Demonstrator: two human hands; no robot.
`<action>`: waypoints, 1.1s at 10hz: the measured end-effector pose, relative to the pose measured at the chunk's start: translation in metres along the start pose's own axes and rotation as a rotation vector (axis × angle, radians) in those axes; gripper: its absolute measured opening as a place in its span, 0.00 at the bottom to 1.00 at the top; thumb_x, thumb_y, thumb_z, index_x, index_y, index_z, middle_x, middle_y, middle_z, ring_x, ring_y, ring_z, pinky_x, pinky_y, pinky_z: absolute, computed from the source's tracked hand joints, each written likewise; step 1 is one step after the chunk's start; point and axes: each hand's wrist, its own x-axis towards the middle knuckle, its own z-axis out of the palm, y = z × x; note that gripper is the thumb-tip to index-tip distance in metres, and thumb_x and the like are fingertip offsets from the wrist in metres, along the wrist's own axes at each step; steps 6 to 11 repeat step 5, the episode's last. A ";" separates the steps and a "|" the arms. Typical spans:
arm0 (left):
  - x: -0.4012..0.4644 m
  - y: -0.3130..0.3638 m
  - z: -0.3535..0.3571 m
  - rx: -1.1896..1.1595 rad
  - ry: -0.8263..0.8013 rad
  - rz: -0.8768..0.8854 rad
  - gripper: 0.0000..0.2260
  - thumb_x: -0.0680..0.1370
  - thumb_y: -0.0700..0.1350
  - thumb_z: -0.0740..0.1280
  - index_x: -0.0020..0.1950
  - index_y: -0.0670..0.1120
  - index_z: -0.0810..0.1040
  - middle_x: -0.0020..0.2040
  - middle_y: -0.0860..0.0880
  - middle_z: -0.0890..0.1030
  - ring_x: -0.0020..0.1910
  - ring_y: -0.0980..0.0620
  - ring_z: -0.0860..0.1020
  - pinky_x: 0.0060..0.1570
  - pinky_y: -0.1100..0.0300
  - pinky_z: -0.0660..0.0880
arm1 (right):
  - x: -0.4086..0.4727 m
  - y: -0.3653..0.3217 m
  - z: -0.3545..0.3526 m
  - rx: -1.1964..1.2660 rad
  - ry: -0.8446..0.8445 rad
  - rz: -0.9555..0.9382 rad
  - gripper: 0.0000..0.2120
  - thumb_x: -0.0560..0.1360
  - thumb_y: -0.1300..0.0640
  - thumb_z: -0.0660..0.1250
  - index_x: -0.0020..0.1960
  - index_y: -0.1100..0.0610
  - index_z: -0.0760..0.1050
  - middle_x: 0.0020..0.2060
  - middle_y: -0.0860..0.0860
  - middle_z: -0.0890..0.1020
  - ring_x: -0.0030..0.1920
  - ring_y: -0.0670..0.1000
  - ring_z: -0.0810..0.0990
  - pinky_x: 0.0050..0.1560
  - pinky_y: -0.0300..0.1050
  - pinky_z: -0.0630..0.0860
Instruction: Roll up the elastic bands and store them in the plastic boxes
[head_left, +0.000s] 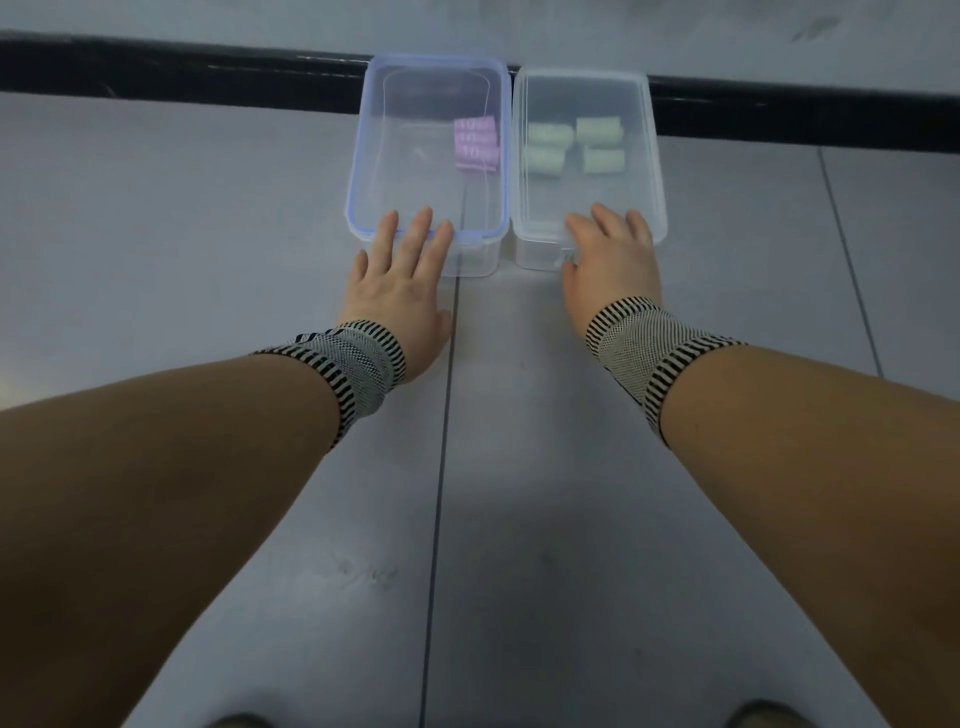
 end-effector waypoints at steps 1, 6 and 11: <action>-0.001 0.000 0.000 0.002 0.002 0.008 0.36 0.77 0.51 0.60 0.77 0.50 0.42 0.78 0.51 0.41 0.76 0.44 0.40 0.74 0.46 0.50 | -0.005 0.004 -0.003 -0.001 -0.009 -0.017 0.21 0.81 0.59 0.55 0.73 0.51 0.63 0.75 0.53 0.61 0.75 0.61 0.52 0.74 0.54 0.55; -0.003 0.003 -0.008 0.029 -0.007 -0.012 0.36 0.77 0.54 0.59 0.77 0.49 0.41 0.78 0.50 0.40 0.76 0.45 0.40 0.74 0.43 0.48 | -0.021 0.002 -0.006 -0.073 -0.073 0.007 0.29 0.80 0.60 0.54 0.77 0.50 0.48 0.77 0.48 0.49 0.77 0.56 0.44 0.73 0.62 0.49; -0.003 0.003 -0.008 0.029 -0.007 -0.012 0.36 0.77 0.54 0.59 0.77 0.49 0.41 0.78 0.50 0.40 0.76 0.45 0.40 0.74 0.43 0.48 | -0.021 0.002 -0.006 -0.073 -0.073 0.007 0.29 0.80 0.60 0.54 0.77 0.50 0.48 0.77 0.48 0.49 0.77 0.56 0.44 0.73 0.62 0.49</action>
